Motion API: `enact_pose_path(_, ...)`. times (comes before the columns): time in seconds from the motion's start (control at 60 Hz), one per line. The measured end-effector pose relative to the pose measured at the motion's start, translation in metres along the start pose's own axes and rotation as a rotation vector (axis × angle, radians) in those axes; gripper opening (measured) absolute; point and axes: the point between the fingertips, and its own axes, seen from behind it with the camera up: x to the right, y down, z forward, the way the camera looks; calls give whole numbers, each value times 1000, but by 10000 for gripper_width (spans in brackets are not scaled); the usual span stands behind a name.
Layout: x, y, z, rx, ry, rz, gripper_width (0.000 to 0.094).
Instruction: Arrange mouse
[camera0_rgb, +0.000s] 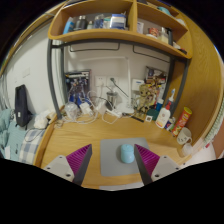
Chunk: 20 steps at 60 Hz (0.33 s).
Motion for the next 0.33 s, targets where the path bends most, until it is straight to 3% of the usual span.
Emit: enact_pose_path(0.333, -56, 13, -54, 32, -47, -14, 842)
